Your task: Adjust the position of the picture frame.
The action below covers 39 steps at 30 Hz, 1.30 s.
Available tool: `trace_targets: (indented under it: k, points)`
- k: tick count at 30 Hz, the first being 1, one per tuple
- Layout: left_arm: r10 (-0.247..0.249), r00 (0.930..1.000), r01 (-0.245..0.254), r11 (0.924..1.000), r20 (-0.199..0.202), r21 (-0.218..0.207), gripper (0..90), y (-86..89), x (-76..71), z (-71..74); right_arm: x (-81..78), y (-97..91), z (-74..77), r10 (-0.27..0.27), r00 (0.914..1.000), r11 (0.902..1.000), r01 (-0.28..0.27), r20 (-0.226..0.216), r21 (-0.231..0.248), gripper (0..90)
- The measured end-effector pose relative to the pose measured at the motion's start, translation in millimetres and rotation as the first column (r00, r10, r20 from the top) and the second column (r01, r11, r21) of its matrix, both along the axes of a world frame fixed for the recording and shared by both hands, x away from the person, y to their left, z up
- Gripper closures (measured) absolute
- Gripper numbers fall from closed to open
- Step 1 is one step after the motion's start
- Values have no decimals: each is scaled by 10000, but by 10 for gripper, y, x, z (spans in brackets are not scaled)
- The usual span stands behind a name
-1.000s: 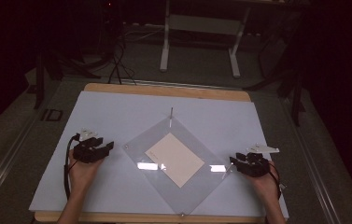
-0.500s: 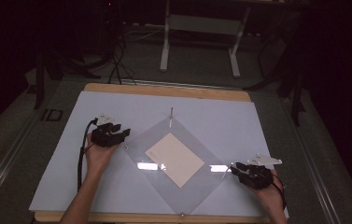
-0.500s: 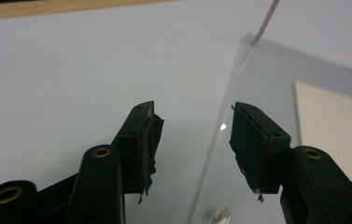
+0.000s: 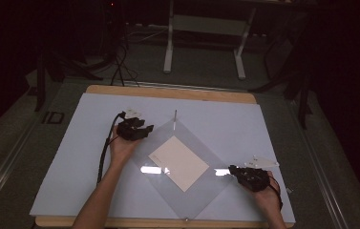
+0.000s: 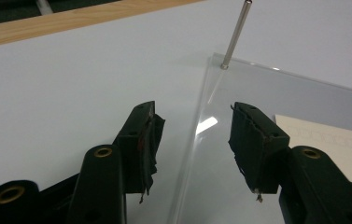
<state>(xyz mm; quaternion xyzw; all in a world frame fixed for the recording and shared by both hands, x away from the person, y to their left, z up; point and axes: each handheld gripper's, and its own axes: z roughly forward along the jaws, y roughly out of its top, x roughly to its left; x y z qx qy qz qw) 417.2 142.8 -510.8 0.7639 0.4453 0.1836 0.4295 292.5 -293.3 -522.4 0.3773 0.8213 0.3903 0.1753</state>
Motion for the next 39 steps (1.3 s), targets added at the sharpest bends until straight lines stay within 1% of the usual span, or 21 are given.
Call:
trace_targets:
  k: [3,4,5,9,12,15,17,19,20,21,22,24,25,26,29,32,33,36,37,38,39]
  points:
    - [-52,10000,52,10000,-9,74,508,-84,62,-9,-7,6,-1,-26,10000,10000,26,88,-51,848]
    - [20,10000,-20,9999,38,-138,508,-107,104,-12,-8,4,-5,-31,9999,10000,31,107,-11,849]
    - [20,10000,-20,9999,38,-138,508,-107,104,-12,-8,4,-5,-31,9999,10000,31,107,-11,849]
    - [81,10000,-79,9977,29,-671,519,-129,184,-24,-9,6,-5,-49,9999,10000,49,117,-9,849]
    - [41,9999,-31,9973,146,-727,539,-171,244,-32,-9,3,-7,-30,9999,10000,30,129,-11,849]
    - [38,10000,-34,9970,48,-771,549,-228,330,-40,-9,-2,-11,-30,9999,10000,29,105,84,849]
    - [1,9999,11,9963,142,-861,549,-278,378,-52,-8,-5,-13,-32,9999,9999,30,105,107,849]
    - [-166,9999,166,9979,1,-625,549,-365,449,-70,-10,-4,-13,-42,9999,9999,41,109,96,849]
    - [-166,9999,166,9979,1,-625,549,-365,449,-70,-10,-4,-13,-42,9999,9999,41,109,96,849]
    - [-298,9995,301,9980,75,-548,549,-424,482,-76,-9,-5,-14,-43,9999,9999,42,109,119,849]
    - [-339,9994,339,9974,3,-642,551,-457,502,-78,-11,-4,-15,-52,9999,9999,50,115,129,850]
    - [-475,9989,471,9969,-53,-630,564,-526,539,-75,-10,-6,-16,-41,9999,9999,40,113,134,849]
    - [-466,9989,469,9975,67,-534,564,-561,553,-77,-9,-8,-17,-20,9999,9999,19,117,144,850]
    - [-453,9990,455,9977,60,-497,565,-585,569,-78,-8,-10,-18,-13,9999,9999,11,106,162,849]
    - [-384,9992,380,9980,-75,-507,564,-657,643,-98,-8,-11,-22,-33,9999,9997,30,121,222,849]
    - [-367,9990,344,9952,-235,-914,567,-707,717,-125,-9,-5,-20,-86,9999,9997,84,111,221,849]
    - [-372,9988,340,9950,-326,-939,572,-734,741,-136,-12,-5,-22,-114,9999,9996,112,108,241,849]
    - [-421,9984,392,9966,-389,-728,577,-842,789,-164,-12,-6,-22,-125,9999,9996,123,92,262,849]
    - [-472,9982,445,9965,-360,-708,604,-887,806,-179,-11,-7,-22,-142,9999,9995,140,74,285,848]
    - [-472,9982,445,9965,-360,-708,636,-887,806,-179,-11,-7,-22,-142,9999,9995,140,74,285,848]
    - [-282,9986,257,9982,-457,-535,678,-919,820,-201,-13,-7,-22,-186,9998,9994,185,53,294,848]
